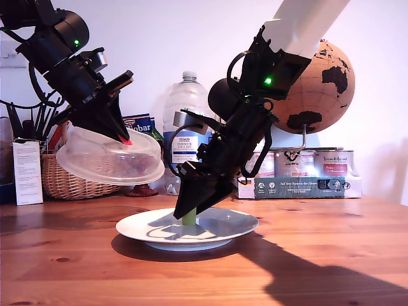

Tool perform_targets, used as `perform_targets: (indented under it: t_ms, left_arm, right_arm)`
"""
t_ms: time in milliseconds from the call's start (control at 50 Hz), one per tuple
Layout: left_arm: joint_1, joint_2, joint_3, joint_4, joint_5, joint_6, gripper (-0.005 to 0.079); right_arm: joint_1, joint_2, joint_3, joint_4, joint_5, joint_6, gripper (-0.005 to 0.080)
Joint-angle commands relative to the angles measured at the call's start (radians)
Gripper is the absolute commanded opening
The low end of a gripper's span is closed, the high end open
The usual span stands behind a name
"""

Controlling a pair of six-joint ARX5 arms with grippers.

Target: Lift the plastic dome with your left arm while removing the green coffee capsule from the plate using your right arm.

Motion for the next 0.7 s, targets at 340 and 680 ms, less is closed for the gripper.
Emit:
perform_targets:
  t_ms: [340,680]
  left_arm:
    - [-0.002,0.014,0.007,0.005,0.003,0.009,-0.0022]
    - [-0.002,0.014,0.007,0.005,0.003,0.009,-0.0022]
  right_arm:
    - [0.005,0.023,-0.005,0.002,-0.014,0.029,0.0259]
    - [0.002,-0.011,-0.005,-0.016,-0.016,0.03,0.0259]
